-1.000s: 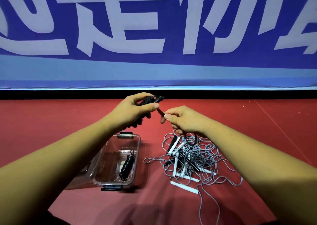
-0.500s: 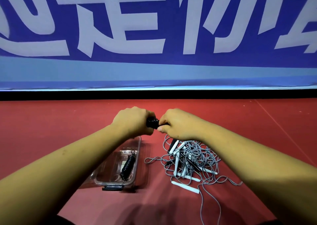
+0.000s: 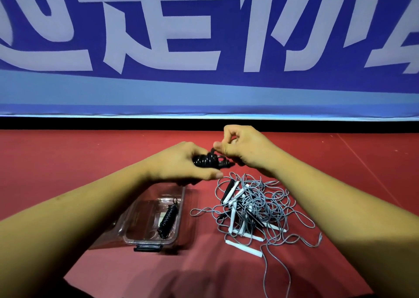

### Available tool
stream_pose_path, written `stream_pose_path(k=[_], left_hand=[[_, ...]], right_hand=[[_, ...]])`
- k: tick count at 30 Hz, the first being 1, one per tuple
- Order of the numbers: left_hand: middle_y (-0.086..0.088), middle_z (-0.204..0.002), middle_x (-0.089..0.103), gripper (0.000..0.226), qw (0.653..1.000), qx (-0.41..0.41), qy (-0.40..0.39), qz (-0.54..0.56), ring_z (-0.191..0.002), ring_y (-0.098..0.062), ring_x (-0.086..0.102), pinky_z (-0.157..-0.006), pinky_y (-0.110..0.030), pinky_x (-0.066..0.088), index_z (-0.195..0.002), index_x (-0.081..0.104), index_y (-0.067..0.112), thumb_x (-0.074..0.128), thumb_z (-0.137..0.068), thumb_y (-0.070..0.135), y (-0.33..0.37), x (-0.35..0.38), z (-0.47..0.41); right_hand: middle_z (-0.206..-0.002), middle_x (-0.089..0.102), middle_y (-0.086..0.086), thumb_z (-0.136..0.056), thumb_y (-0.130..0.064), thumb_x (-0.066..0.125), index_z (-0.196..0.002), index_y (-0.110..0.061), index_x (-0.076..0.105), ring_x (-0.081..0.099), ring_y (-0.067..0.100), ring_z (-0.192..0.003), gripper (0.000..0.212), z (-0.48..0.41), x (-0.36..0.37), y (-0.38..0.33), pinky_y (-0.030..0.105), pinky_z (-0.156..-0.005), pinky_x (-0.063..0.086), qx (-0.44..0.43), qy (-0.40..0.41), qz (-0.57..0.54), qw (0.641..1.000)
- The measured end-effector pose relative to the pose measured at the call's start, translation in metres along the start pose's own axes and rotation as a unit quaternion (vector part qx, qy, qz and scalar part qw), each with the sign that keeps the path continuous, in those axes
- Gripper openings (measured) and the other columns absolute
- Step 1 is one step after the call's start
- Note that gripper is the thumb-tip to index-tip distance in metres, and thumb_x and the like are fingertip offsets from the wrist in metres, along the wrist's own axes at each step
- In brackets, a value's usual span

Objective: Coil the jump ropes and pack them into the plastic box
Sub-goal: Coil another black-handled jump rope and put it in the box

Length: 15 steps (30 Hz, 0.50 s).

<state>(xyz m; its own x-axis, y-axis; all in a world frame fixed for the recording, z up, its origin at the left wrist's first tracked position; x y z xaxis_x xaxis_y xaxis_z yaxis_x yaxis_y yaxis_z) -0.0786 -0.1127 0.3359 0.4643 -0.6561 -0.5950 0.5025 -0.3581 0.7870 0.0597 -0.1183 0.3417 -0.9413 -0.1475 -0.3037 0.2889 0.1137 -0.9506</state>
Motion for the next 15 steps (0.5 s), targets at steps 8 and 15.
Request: stream_pose_path(k=[8,15], left_hand=[[-0.008,-0.058,0.048,0.03,0.954,-0.006,0.083,0.288,-0.042,-0.018,0.041,-0.044,-0.022,0.031,-0.063,0.056,0.021,0.075,-0.078,0.039,-0.001,-0.003,-0.001],[-0.014,-0.059,0.045,0.017,0.949,-0.094,0.17,0.25,-0.043,-0.019,0.04,-0.05,-0.026,0.03,-0.067,0.059,0.017,0.076,-0.07,0.019,-0.013,-0.009,-0.004]], right_hand=[[-0.044,0.035,-0.005,-0.097,0.0,0.047,-0.09,-0.002,0.05,0.023,0.009,-0.038,0.007,-0.004,0.013,0.003,0.016,-0.042,0.021,0.046,0.012,-0.117,0.992],[-0.057,0.049,0.006,-0.099,-0.008,0.048,-0.075,-0.01,0.06,0.04,0.012,-0.049,0.026,-0.001,0.001,-0.01,0.028,-0.051,0.031,-0.053,0.066,0.161,0.983]])
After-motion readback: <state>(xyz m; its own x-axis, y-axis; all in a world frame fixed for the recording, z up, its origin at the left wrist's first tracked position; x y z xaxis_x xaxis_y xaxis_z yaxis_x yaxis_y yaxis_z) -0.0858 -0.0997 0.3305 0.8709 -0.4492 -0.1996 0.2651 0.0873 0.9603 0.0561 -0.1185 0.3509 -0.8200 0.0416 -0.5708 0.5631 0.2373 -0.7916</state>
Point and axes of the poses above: each hand's wrist, its own z-axis away from the middle knuckle, its own x-axis out of the palm, y = z × x, the point moved 6 cm from there along -z, towards the middle knuckle
